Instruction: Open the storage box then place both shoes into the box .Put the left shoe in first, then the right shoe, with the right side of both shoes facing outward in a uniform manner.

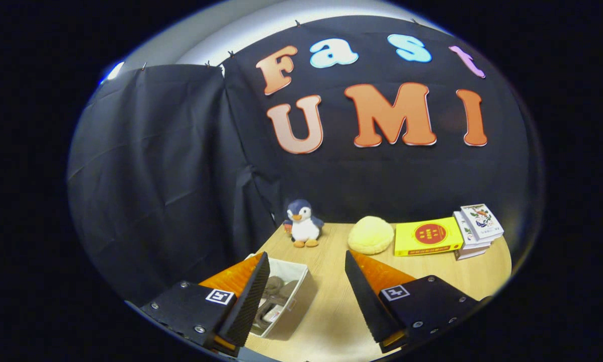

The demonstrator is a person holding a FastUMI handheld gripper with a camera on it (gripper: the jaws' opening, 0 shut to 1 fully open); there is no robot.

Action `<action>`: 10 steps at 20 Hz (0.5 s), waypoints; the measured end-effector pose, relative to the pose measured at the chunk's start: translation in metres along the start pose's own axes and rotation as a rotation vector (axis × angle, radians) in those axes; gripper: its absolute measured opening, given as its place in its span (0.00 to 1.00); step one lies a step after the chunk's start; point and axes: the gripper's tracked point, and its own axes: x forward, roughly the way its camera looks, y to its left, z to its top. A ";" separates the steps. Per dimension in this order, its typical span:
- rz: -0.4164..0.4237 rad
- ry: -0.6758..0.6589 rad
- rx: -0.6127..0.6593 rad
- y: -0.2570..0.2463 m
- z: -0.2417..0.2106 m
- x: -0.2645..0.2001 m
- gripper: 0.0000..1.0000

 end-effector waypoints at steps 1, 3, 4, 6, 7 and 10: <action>-0.004 -0.033 -0.022 -0.009 0.007 -0.005 0.91; -0.033 -0.084 -0.059 -0.029 0.017 -0.021 0.91; -0.048 -0.111 -0.072 -0.037 0.021 -0.028 0.92; -0.073 -0.163 -0.095 -0.053 0.030 -0.042 0.92; -0.083 -0.184 -0.108 -0.061 0.034 -0.048 0.93; -0.122 -0.232 -0.159 -0.088 0.042 -0.065 0.93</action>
